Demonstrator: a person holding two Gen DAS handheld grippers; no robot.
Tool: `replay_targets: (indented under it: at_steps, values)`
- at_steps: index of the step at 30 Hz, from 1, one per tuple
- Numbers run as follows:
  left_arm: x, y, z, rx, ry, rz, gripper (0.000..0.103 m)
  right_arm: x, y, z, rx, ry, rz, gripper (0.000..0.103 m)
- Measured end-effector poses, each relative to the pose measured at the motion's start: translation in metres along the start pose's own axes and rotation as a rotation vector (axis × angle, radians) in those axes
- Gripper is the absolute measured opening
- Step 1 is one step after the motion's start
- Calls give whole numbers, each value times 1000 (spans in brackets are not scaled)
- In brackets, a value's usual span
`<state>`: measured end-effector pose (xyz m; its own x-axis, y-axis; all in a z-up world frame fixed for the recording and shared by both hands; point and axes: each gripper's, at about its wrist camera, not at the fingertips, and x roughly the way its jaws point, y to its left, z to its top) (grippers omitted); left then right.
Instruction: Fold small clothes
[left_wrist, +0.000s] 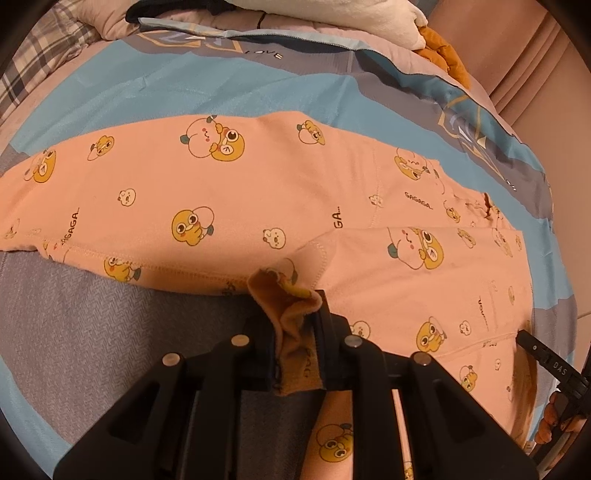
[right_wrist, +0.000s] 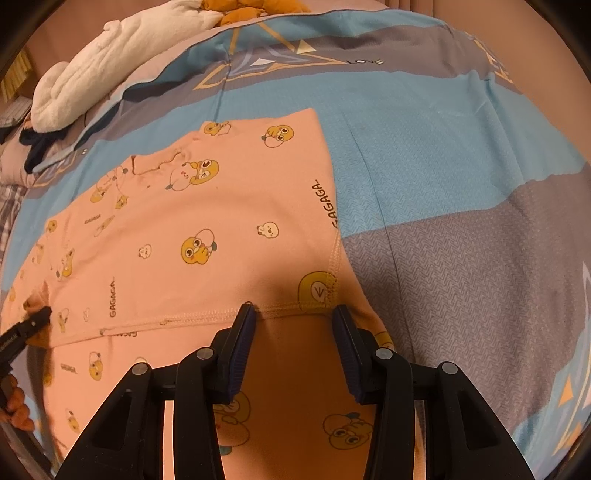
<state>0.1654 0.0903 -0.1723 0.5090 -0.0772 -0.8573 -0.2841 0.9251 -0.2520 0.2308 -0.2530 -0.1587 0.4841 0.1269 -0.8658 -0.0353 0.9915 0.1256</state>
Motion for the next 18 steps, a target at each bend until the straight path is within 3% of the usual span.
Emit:
replay_targets:
  at_steps: [4,7,11,12,16,18]
  values:
    - [0,2,2,-49,2,-5,20,-1,1,-1,-4,-2,-5,45]
    - [0,0,3,-58,10,-11,26,-2,3,-1,-15,14,-22,45]
    - [-9,0,4,-103,42,-74,68,-3,4,1,-18,36,-30,45]
    - [-15,-1,2,-106,42,-85,73,-5,4,2,-16,39,-32,45]
    - [-47,-5,-5,-43,-25,-110,74,-24,1,0,-8,7,-47,45]
    - [-66,-2,-7,-54,-59,-124,81,-44,1,-1,-8,-36,-58,46]
